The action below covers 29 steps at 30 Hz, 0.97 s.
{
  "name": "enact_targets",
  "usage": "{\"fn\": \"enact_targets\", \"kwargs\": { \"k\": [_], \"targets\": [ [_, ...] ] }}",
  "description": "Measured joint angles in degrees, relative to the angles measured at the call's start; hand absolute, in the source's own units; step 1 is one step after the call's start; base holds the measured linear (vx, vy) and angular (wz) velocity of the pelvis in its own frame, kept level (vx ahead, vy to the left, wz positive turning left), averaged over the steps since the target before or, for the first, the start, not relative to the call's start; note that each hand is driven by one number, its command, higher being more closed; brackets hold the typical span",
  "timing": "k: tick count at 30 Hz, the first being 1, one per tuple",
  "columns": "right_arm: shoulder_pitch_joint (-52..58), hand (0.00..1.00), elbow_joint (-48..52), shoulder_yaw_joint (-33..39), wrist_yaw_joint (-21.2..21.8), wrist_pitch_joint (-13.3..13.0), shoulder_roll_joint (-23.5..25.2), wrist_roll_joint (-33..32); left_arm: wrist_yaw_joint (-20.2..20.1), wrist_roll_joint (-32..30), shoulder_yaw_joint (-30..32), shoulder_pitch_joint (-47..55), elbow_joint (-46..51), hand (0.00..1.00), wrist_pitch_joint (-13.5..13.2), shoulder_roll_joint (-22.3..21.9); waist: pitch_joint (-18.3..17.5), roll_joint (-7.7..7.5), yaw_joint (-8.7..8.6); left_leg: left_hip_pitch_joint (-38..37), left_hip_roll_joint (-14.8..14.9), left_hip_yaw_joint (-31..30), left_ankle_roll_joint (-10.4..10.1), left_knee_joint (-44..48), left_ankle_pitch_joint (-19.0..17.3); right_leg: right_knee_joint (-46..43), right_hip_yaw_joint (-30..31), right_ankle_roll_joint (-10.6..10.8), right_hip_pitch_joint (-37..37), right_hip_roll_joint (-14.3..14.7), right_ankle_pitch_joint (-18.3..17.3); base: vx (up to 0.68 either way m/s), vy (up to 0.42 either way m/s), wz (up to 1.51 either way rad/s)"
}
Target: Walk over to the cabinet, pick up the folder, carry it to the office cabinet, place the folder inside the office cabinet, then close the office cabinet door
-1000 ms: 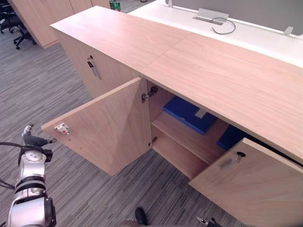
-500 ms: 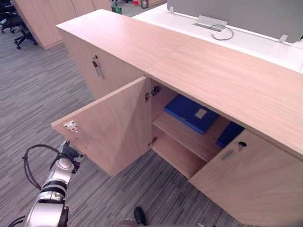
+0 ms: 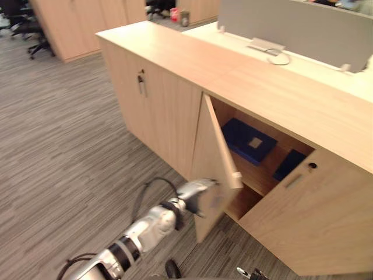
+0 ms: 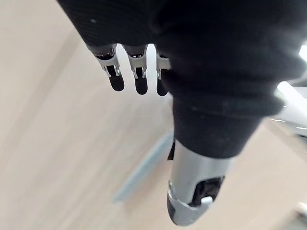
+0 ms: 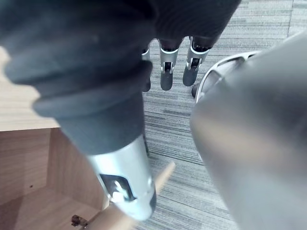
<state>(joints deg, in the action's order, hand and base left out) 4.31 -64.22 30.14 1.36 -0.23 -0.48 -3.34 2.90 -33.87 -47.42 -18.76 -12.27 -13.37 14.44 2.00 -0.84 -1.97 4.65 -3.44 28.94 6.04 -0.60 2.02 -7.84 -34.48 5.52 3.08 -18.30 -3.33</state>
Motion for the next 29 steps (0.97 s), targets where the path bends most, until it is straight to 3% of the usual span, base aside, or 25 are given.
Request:
{"fn": "enact_targets", "kwargs": {
  "k": [2,4,5,6,7,8,9,12,15,17,22,25,26,28,29],
  "targets": [
    [-0.03,0.0,0.25,-0.28,-0.37,0.0,0.06,0.01,-0.22,-0.23,-2.38,-2.73,1.03,0.0,-3.09,-3.6,-0.05,0.06,-0.41,-0.08,-0.08,0.42,-0.02,-0.35,-0.01,0.67,-0.03,0.01,0.03,0.12,-0.01,-0.08,0.083,-0.19],
    [-0.01,0.0,0.43,-0.41,-0.44,0.0,-0.08,0.02,-0.81,-0.16,-3.4,-4.25,1.02,0.0,-4.22,-5.44,-0.4,1.06,-0.61,-0.01,-0.08,0.29,-0.18,-1.51,-0.45,0.48,-0.16,0.08,-0.08,0.98,-0.04,-0.1,0.033,-0.05],
    [0.09,0.0,0.48,-0.43,-0.56,-0.01,-0.15,0.06,-1.15,-0.08,-3.68,-4.08,0.58,0.0,-4.36,-5.71,-1.47,0.77,-1.76,-0.23,-0.68,2.15,-7.37,-2.76,-6.04,1.78,-0.75,-0.59,-1.02,1.81,0.32,-0.07,0.062,-0.08],
    [0.19,0.0,0.35,-1.69,-0.64,-0.17,1.3,0.09,-1.61,0.28,-3.86,-4.51,0.02,0.0,-4.4,-4.91,-1.24,-3.34,-1.33,1.06,-0.5,3.39,2.58,10.01,-7.79,0.7,0.27,-0.29,-2.11,-3.12,1.22,-0.05,0.06,-0.24],
    [0.59,0.0,0.69,-2.86,-0.69,-0.27,0.95,0.08,-1.79,0.8,-3.99,-4.56,-0.9,0.0,-4.3,-5.56,-1.35,-1.73,-0.62,1.11,3.31,1.23,4.08,15.08,-8.49,-1.39,0.02,0.71,-2.02,-2.33,2.25,0.08,-0.01,-0.43],
    [1.04,0.0,1.67,-2.96,-0.92,-0.57,0.12,-0.29,-2.15,0.97,-4.8,-4.41,-2.21,0.0,-4.2,-6.39,-1.76,-0.09,-0.36,0.36,3.8,-1.17,-0.94,14.24,-10.61,-1.24,0.63,1.44,-1.73,-1.68,3.17,0.07,-0.004,-0.41],
    [1.56,0.0,2.27,-4.45,-0.95,-0.61,-0.6,0.02,-2.97,1.15,-7.38,-4.47,-2.92,0.0,-4.05,-6.82,-2.66,1.08,-0.68,-1.14,3.6,-0.74,-2.46,11.12,-9.68,0.66,0.98,0.43,-1.8,-0.65,4.12,0.07,0.02,-0.35],
    [1.46,0.0,2.58,-5.02,-0.95,-1.01,-0.59,0.01,-5.05,4.06,-9.95,-4.39,-2.95,0.0,-4.64,-8.22,-2.63,1.62,-1.77,-1.77,2.45,0.11,-3.69,7.16,-7.68,3.25,1.35,0.23,-2.24,0.43,5.81,-0.03,0.02,-0.1],
    [1.32,0.0,2.7,-5.19,-0.99,-0.93,-0.51,0.05,-6.79,10.05,-8.81,-3.1,-5.66,0.0,-4.96,-9.16,-2.07,1.12,-1.88,-3.13,3.05,1.78,-4.31,4.94,-5.84,4.64,2.08,-0.63,-2.12,1.76,7.6,-0.04,-0.076,-0.26],
    [1.07,0.0,2.74,-5.59,-1.04,-0.9,-0.44,0.09,-7.14,15.93,-4.59,0.4,-9.84,0.0,-4.32,-9.93,-2.03,1.03,-1.89,-5.33,3.37,3.69,-5.04,2.15,-4.47,5.1,3.39,-0.66,-1.95,2.77,7.89,0.0,-0.106,-0.56],
    [1.11,0.0,3.68,-7.7,-1.09,-0.84,-0.48,0.07,-6.0,39.02,16.41,7.26,-26.14,0.0,0.21,-11.56,-1.67,0.61,-2.78,-7.79,5.91,5.78,-7.22,-2.82,-0.58,8.25,4.05,-0.82,-1.82,7.16,7.81,0.03,-0.148,-0.25],
    [0.93,0.0,2.98,-7.71,-0.99,-0.88,-0.48,0.08,-6.57,43.84,22.26,10.08,-32.79,0.0,1.49,-8.41,-1.37,0.55,-2.83,-8.82,7.45,6.57,-7.79,-3.23,0.12,9.69,4.76,-1.23,-0.92,9.22,7.52,0.06,-0.149,-0.21],
    [0.5,0.0,2.32,-7.75,-0.92,-0.88,-0.44,0.08,-7.01,44.9,26.43,12.36,-35.85,0.0,2.07,-7.17,-1.05,0.1,-2.8,-9.47,8.46,7.7,-8.15,-2.47,-0.16,10.2,5.47,-1.55,-0.32,10.18,7.2,0.08,-0.171,-0.41],
    [-0.04,0.0,1.18,-9.01,-0.7,-0.95,-0.47,0.05,-6.99,46.4,35.64,15.1,-40.84,0.0,2.9,-6.3,-0.27,-0.96,-2.42,-8.35,11.87,8.91,-9.14,5.44,-4.36,10.13,6.62,-2.1,0.54,11.2,6.07,0.11,-0.19,-0.42],
    [-0.17,0.0,1.01,-9.52,-0.55,-1.0,-0.81,0.08,-6.81,46.88,42.28,16.32,-44.2,0.0,3.13,-6.3,0.07,-0.79,-1.92,-6.66,15.25,9.03,-9.44,12.71,-7.85,9.87,6.78,-2.57,1.1,12.34,5.31,0.09,-0.128,-0.22]
  ]
}}
